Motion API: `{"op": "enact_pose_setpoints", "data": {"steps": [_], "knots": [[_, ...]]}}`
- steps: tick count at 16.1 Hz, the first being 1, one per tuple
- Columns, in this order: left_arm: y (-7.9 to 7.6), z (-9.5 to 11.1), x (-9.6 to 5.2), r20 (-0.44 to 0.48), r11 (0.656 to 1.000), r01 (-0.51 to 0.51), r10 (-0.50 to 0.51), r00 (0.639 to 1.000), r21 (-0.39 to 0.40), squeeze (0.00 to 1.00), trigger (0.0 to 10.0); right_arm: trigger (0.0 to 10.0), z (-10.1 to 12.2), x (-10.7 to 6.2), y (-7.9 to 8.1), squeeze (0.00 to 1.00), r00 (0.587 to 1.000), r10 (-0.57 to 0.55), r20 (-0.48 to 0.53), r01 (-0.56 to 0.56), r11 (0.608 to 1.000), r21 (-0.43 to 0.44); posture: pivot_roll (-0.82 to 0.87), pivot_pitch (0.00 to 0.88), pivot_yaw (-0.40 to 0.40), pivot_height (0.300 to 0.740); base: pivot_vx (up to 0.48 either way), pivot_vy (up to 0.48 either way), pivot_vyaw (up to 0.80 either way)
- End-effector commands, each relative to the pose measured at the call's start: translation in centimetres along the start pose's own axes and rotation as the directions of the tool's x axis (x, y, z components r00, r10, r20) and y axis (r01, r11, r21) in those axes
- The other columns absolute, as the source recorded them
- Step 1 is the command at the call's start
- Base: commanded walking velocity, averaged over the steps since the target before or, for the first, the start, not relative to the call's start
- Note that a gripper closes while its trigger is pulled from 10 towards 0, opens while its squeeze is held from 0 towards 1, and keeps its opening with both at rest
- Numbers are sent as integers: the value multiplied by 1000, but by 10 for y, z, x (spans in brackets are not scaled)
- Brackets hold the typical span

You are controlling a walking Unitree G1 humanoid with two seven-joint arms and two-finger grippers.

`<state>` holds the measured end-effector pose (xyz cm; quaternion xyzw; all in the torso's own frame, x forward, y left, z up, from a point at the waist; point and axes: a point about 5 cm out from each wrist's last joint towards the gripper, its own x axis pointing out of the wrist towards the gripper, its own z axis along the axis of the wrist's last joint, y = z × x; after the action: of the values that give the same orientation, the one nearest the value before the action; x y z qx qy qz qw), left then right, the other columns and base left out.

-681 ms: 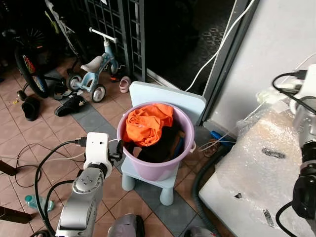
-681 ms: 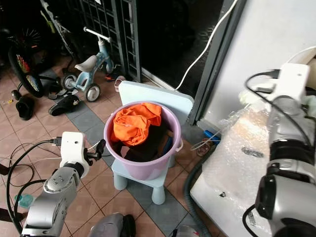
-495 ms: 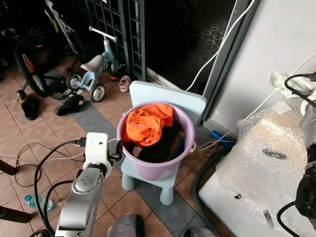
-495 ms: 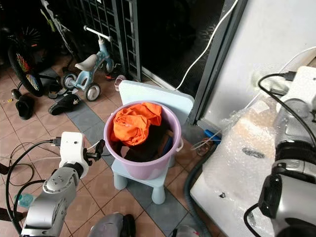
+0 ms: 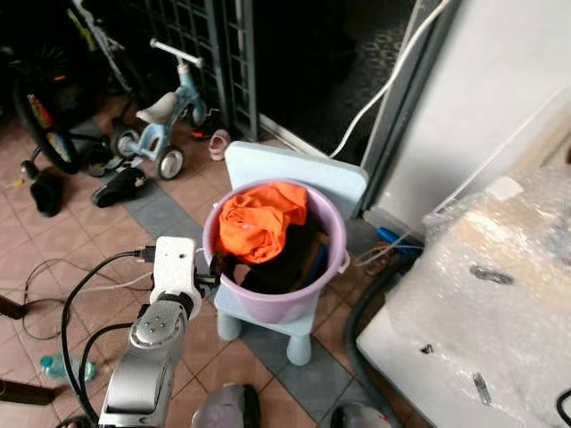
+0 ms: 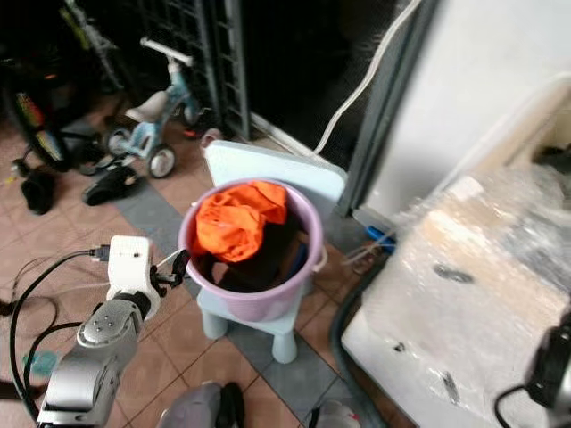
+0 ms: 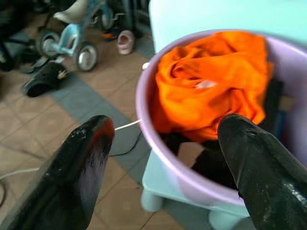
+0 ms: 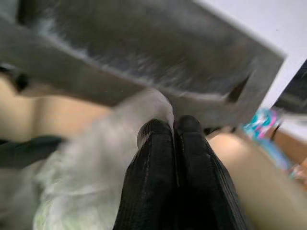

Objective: Clothes washing

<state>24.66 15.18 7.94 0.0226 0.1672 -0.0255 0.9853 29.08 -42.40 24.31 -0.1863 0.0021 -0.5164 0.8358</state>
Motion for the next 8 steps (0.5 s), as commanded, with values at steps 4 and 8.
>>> {"op": "enact_pose_setpoints", "data": {"steps": [4,8], "knots": [[-2,1,-1,1,1000,12,-12,1000,0,0,10000,10000,24,-19,37,843,950,244,197,-248,969,-4,-28,63,29,740,0,0,0],[-3,6,-1,30,1000,-3,3,1000,-15,0,10000,10000,16,-42,67,1000,906,372,202,-375,927,-28,-22,61,21,740,0,0,0]]}}
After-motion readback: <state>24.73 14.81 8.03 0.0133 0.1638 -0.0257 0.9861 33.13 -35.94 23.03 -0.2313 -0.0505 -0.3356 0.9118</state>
